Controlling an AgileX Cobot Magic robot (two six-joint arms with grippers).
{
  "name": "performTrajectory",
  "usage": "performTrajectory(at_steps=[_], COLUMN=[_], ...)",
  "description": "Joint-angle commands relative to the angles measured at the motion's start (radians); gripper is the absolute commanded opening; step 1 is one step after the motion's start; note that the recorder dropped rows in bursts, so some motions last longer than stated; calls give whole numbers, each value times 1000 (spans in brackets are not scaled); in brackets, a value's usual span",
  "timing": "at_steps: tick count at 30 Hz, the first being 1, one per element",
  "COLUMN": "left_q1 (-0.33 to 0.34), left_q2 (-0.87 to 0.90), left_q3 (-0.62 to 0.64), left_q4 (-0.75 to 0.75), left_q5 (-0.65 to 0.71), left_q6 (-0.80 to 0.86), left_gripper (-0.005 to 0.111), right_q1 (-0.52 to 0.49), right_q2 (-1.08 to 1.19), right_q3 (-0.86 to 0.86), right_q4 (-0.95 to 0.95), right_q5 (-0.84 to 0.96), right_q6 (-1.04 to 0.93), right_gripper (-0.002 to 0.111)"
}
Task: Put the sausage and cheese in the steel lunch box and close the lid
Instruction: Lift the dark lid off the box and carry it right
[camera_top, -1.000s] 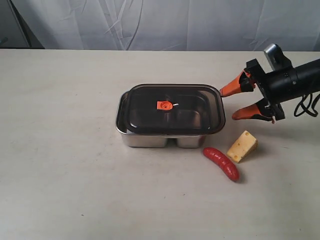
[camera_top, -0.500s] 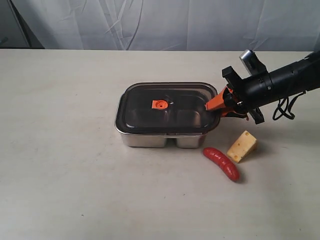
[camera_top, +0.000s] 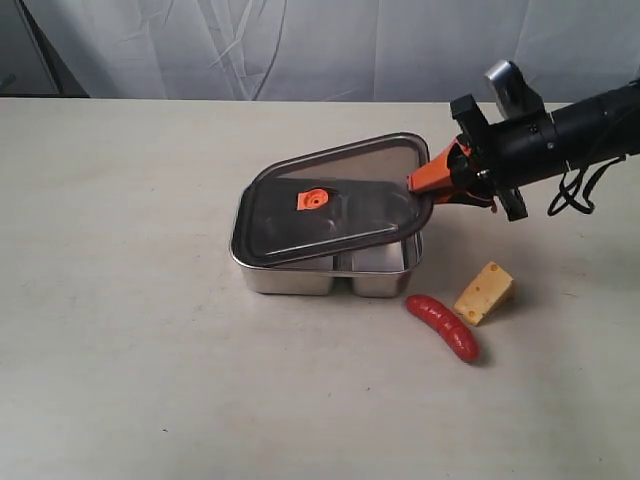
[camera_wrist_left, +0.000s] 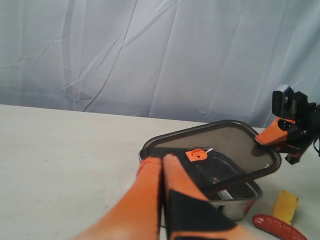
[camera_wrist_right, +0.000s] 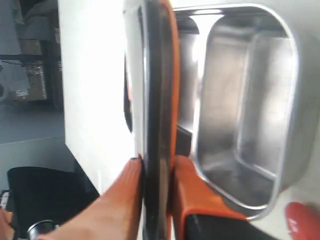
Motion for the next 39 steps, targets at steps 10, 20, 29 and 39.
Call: performTrajectory(at_steps=[10,20,29,39], left_q1=[-9,-9,-9,-9], left_q2=[-7,-7,-7,-7], left_q3=[4,4,4,4], left_q4=[3,3,3,20], left_q5=[-4,-4,-4,-4], left_q6=[0,0,0,0], left_gripper=[0,0,0,0], right_q1=[1,45,391,405], right_q2=[-236,-626,-654,-575], right_q3=[-2,-32,45,302], right_q4=[110,-980,-1837,-1565], right_q5=[2,-408,20,43], right_q6=[-126,307,713,818], right_gripper=[-1,-1,-1,-1])
